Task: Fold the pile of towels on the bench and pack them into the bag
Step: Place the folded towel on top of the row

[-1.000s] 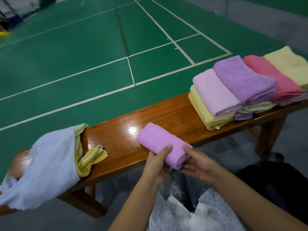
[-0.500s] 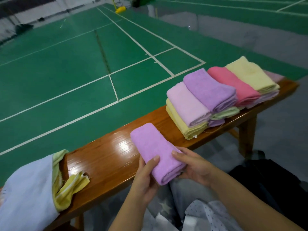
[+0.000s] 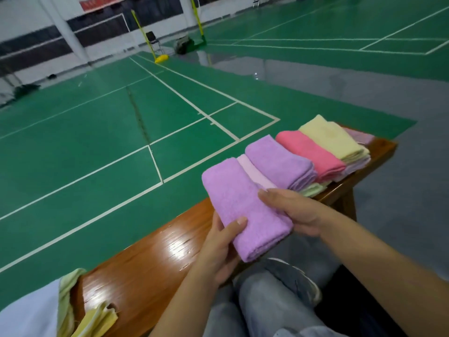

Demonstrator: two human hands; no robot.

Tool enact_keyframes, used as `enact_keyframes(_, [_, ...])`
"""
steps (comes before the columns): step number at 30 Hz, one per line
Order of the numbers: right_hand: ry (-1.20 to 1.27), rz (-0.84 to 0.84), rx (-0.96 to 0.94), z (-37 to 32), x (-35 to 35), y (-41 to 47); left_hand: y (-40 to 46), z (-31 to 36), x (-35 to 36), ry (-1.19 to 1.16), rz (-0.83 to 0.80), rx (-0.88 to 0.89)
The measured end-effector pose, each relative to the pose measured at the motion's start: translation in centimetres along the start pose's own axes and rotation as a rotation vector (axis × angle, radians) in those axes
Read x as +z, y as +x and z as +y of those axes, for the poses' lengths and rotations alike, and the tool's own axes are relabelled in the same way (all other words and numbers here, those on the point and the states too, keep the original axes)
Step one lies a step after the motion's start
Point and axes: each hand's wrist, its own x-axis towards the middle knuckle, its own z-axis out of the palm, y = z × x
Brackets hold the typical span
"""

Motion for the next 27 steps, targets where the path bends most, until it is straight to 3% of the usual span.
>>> enact_keyframes(4, [-0.278,0.192,-0.035,-3.8,-1.8,0.6,3.0,1.9,2.7,0.090,0.009,-0.018])
enact_keyframes(9, [-0.451,0.337,-0.145,-9.7,-5.4,1.2,8.5,4.2,6.9,0.269,-0.008,-0.037])
enact_keyframes(13, [-0.471,0.421,-0.211,-13.2,-8.3,1.4,13.0,4.7,10.2,0.364,-0.022,-0.012])
enact_keyframes(20, [-0.429,0.472,-0.149,-15.5,-14.1,2.3,19.0,3.3,13.7,0.539,-0.010,0.095])
enact_keyframes(21, [-0.453,0.496,-0.106,-15.5,-15.0,2.4,19.6,3.0,13.9,0.639,0.020,0.097])
enact_keyframes(23, [-0.591,0.561,0.016,-14.8,-16.8,2.8,20.7,2.3,14.0,1.088,0.068,0.112])
enact_keyframes(25, [-0.909,0.614,0.146,-13.7,-18.0,2.9,21.5,1.6,13.4,1.582,0.026,0.149])
enact_keyframes(27, [-1.172,0.657,0.222,-12.9,-18.3,2.9,21.6,1.1,12.8,1.814,-0.002,0.205])
